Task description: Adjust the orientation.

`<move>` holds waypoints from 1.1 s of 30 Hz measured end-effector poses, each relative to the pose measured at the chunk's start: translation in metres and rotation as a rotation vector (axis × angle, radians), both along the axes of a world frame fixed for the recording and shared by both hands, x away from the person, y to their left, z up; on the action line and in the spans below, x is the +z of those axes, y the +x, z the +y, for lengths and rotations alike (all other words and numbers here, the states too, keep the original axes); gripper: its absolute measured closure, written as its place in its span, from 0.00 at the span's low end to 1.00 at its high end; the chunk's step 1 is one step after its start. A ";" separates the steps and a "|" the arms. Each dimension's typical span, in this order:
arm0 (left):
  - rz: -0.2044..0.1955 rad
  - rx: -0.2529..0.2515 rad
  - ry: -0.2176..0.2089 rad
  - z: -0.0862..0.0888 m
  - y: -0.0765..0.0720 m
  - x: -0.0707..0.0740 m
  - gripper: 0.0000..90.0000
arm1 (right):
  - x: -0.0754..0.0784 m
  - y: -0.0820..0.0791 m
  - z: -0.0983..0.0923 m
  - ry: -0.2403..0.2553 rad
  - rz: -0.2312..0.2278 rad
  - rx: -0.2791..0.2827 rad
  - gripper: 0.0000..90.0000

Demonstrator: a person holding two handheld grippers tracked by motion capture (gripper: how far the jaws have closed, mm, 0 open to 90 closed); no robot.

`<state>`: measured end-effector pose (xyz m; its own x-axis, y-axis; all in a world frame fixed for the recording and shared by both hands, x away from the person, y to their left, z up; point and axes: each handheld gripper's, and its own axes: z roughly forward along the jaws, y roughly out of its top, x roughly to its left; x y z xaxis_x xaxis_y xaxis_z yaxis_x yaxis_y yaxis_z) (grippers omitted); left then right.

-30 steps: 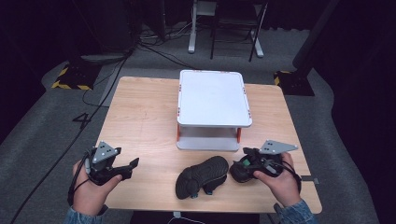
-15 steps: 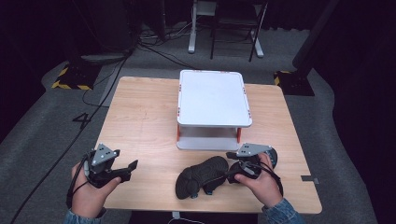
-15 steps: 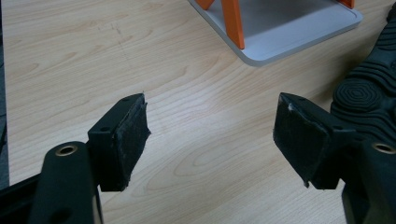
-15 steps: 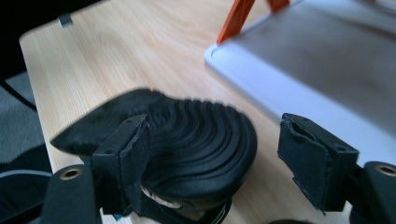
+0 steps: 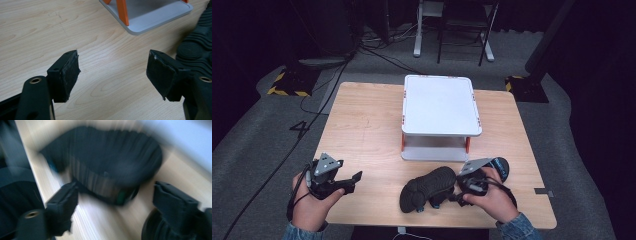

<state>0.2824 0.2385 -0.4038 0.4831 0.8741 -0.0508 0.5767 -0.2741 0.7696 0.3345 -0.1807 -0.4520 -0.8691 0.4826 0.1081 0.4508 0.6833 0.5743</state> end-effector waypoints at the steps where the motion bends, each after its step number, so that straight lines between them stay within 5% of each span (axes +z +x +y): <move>1: 0.000 -0.002 0.002 0.000 0.000 0.000 0.30 | -0.004 -0.003 0.007 -0.042 -0.082 0.012 0.22; 3: -0.002 -0.001 -0.003 0.000 0.000 0.000 0.30 | -0.009 -0.005 0.016 -0.060 -0.105 0.024 0.14; 9: -0.007 0.011 -0.010 0.003 0.001 0.001 0.30 | 0.004 0.000 0.004 0.111 -0.022 -0.014 0.26; 15: -0.003 0.004 -0.005 0.002 0.000 0.001 0.30 | -0.009 0.002 0.018 0.053 -0.114 -0.011 0.24; 16: -0.002 0.004 -0.007 0.002 0.000 0.001 0.30 | -0.010 0.003 0.019 0.045 -0.136 -0.015 0.26; 20: 0.002 0.011 -0.009 0.002 0.001 -0.001 0.30 | -0.011 0.008 0.016 -0.009 -0.232 -0.043 0.68; 24: 0.006 0.006 -0.006 0.003 0.002 -0.002 0.30 | -0.005 0.004 0.017 0.016 -0.225 -0.016 0.73; 26: 0.004 0.006 -0.007 0.003 0.002 -0.002 0.30 | 0.003 -0.001 0.018 0.076 -0.206 -0.027 0.74; 27: 0.001 0.006 -0.008 0.003 0.002 -0.001 0.30 | 0.012 -0.005 0.018 0.146 -0.182 -0.050 0.74; 33: -0.004 0.005 -0.005 0.003 0.001 0.000 0.30 | 0.030 -0.021 0.022 0.239 -0.141 -0.099 0.75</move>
<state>0.2838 0.2416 -0.4040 0.4788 0.8763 -0.0531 0.5753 -0.2675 0.7730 0.3137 -0.1584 -0.4225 -0.8335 0.5413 0.1106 0.4131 0.4777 0.7753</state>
